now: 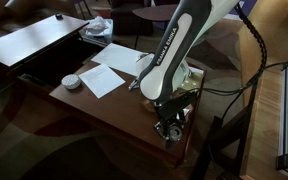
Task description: Put the can on the brown bowl
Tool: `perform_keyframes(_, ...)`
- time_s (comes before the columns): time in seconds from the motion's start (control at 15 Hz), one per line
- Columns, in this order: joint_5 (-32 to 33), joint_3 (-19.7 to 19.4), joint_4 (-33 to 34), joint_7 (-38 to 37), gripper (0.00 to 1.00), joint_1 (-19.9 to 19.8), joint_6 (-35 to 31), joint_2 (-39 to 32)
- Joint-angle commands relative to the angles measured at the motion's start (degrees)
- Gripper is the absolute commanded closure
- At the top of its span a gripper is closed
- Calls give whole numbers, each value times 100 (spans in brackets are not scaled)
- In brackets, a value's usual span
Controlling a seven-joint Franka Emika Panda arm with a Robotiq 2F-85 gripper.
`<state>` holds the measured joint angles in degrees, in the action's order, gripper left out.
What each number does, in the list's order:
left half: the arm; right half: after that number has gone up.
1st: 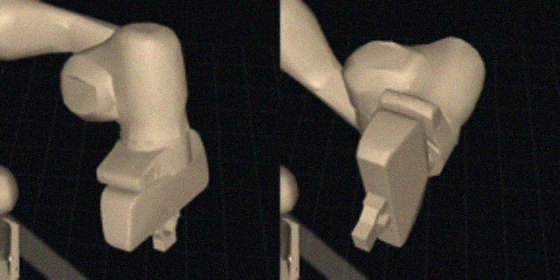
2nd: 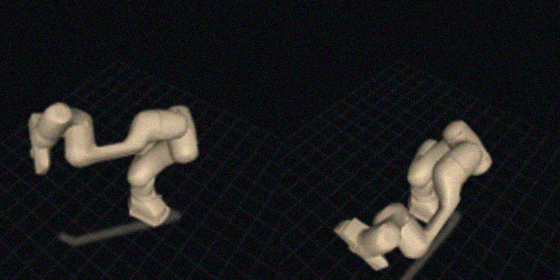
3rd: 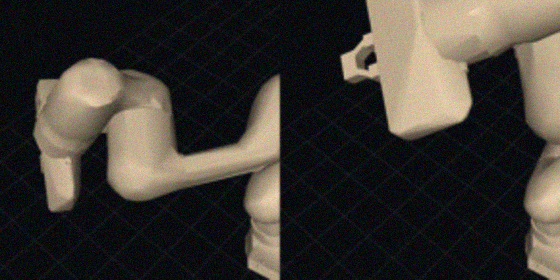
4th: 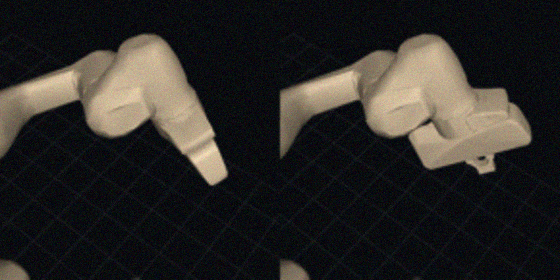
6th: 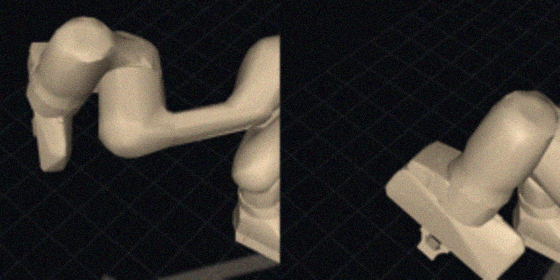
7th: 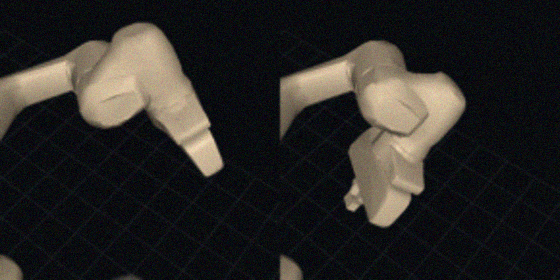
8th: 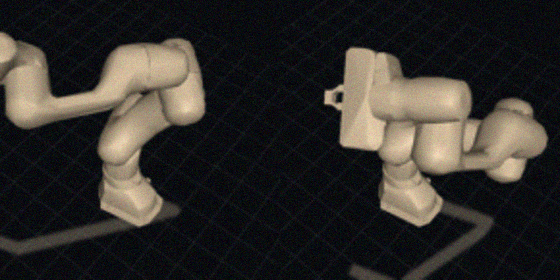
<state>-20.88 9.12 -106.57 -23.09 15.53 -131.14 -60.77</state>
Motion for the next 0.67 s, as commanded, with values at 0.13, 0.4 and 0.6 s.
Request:
perform_keyframes(0.13, -778, 575, -1315, 693, 63, -743, -1514, 1219)
perform_keyframes(0.4, -672, 474, -923, 537, 38, -631, -1335, 1034)
perform_keyframes(0.6, -1191, 852, -940, 862, 63, -1139, -1577, 1164)
